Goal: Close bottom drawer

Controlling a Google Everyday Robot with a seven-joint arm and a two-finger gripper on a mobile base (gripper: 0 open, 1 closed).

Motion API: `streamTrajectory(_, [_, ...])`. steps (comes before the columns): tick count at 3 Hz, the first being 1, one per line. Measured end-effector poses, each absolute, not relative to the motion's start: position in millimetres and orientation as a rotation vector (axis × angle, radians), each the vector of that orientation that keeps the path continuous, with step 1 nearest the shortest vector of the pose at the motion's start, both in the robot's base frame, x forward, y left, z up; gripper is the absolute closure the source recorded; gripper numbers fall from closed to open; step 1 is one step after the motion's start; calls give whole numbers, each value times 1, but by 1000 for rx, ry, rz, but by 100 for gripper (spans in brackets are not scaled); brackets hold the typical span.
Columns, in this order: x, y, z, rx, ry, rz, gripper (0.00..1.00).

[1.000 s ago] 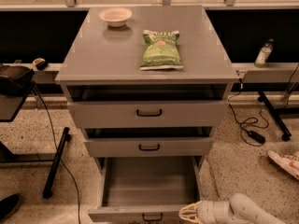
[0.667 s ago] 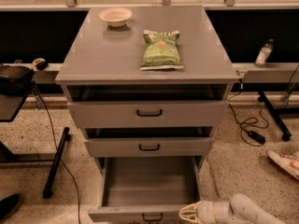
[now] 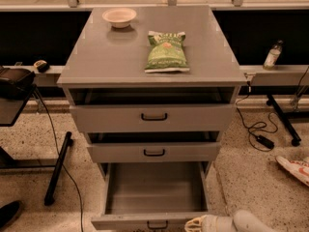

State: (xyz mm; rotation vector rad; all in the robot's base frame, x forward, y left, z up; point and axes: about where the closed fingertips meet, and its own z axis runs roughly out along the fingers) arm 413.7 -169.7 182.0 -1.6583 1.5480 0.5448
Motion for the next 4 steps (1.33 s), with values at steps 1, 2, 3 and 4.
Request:
streamTrajectory(1, [420,-159,171,-1668,1540,509,100])
streamTrajectory(2, [433,-139,159,-1621,1571,581,100])
streamTrajectory(3, [452,-119,152,-1483,1615,677,100])
streamTrajectory(4, [452,-119,152,-1483,1615,677,100])
